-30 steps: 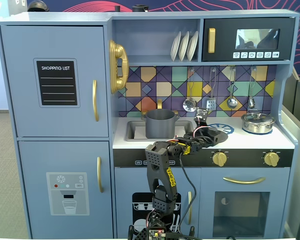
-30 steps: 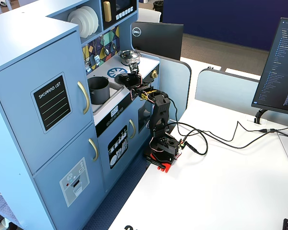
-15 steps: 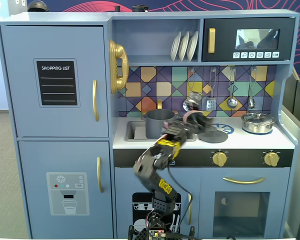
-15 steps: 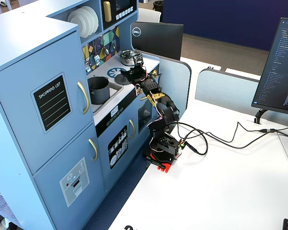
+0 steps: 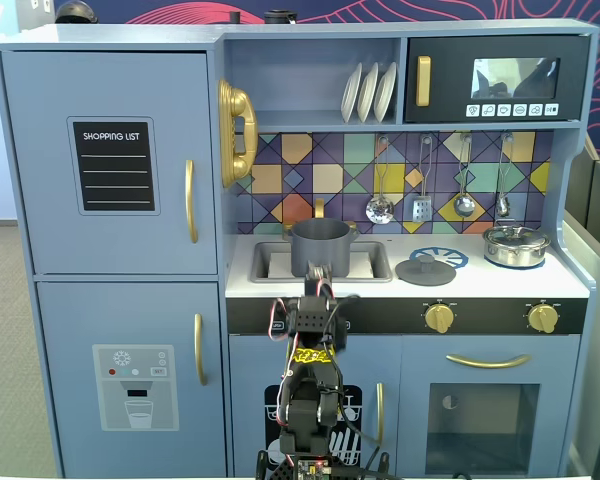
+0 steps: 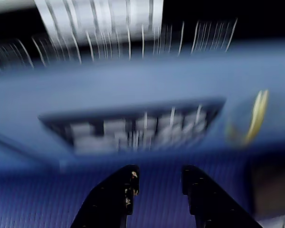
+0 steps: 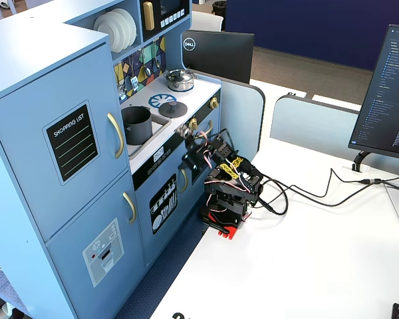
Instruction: Take off the lid from the gray recipient and place it on the counter
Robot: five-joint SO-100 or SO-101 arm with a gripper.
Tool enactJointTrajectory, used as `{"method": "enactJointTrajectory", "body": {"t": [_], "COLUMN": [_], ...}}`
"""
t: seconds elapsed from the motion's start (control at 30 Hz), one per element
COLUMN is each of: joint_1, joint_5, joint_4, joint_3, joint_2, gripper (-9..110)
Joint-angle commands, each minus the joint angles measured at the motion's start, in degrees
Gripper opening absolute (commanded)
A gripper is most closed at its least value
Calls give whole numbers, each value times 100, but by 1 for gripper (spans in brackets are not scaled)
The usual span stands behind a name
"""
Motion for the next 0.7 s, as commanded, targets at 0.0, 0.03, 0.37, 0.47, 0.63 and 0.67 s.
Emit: {"method": "enactJointTrajectory", "body": {"t": [0.0,0.03,0.37,0.47,0.63,0.67], "joint_1": [-211,-246,-765,-879,-870,-861], "joint_5": [519,659,940,606,571,571], "joint_4": [-659,-879,1028,1828,1846,1846], "joint_3": [1046,1362,2153,2153,2153,2153], "joint_2": [35,35,413,879,896,896], "gripper": [0,0,1,2,5,5]}}
